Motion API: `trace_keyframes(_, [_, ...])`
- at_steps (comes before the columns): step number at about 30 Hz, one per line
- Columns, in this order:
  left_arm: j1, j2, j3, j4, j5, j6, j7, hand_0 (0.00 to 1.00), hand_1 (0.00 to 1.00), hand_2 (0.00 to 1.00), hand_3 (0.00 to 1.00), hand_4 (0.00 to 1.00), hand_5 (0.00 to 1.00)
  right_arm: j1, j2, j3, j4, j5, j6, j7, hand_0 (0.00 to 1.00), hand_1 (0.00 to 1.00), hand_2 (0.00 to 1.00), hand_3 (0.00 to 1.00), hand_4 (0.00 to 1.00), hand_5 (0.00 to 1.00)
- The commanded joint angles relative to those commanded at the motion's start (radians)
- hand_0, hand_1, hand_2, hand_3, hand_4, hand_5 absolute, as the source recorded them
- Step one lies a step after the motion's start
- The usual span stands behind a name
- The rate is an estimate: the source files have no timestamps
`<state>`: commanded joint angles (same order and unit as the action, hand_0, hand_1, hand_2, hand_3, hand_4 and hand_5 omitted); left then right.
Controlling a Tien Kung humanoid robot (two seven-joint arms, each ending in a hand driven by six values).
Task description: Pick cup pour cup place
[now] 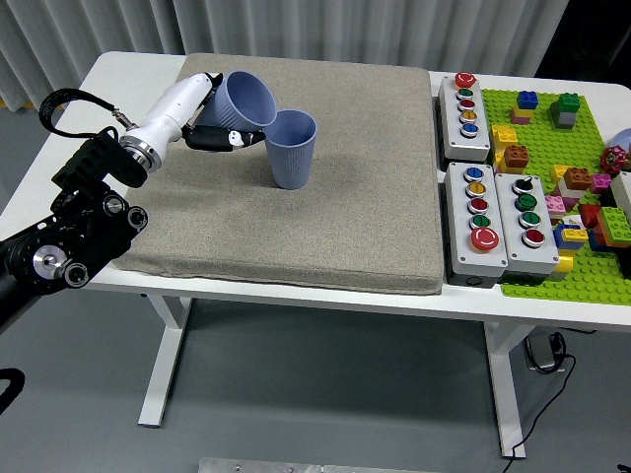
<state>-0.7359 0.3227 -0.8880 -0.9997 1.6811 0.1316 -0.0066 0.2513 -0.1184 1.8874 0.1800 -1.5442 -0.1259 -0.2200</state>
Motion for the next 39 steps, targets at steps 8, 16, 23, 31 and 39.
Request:
trace_keyframes(8, [-0.028, -0.005, 0.019, 0.014, 0.040, -0.002, 0.013, 0.551, 0.451, 0.468, 0.474, 0.858, 0.266, 0.002, -0.001, -0.001, 0.000, 0.002, -0.001, -0.001, 0.697, 0.634, 0.597, 0.595, 0.002, 0.247])
trace_keyframes(16, [-0.055, -0.008, 0.044, 0.025, 0.078, -0.006, 0.025, 0.551, 0.450, 0.468, 0.475, 0.858, 0.267, 0.001, -0.001, -0.002, 0.000, 0.002, -0.001, -0.001, 0.697, 0.634, 0.597, 0.594, 0.002, 0.247])
trace_keyframes(23, [-0.074, -0.009, 0.054, 0.029, 0.125, -0.014, 0.039, 0.552, 0.453, 0.468, 0.475, 0.857, 0.271, -0.002, -0.001, -0.002, 0.000, 0.002, -0.001, -0.001, 0.697, 0.634, 0.597, 0.594, 0.002, 0.248])
trace_keyframes(31, [-0.099, -0.013, 0.073, 0.055, 0.191, -0.023, 0.052, 0.552, 0.452, 0.468, 0.475, 0.856, 0.272, 0.000, -0.001, -0.003, 0.000, 0.003, -0.001, -0.001, 0.697, 0.634, 0.597, 0.594, 0.002, 0.248])
trace_keyframes(39, [-0.113, -0.015, 0.088, 0.073, 0.220, -0.025, 0.054, 0.552, 0.453, 0.469, 0.477, 0.856, 0.274, 0.002, -0.002, -0.003, 0.000, 0.003, -0.001, -0.001, 0.697, 0.634, 0.597, 0.594, 0.002, 0.247])
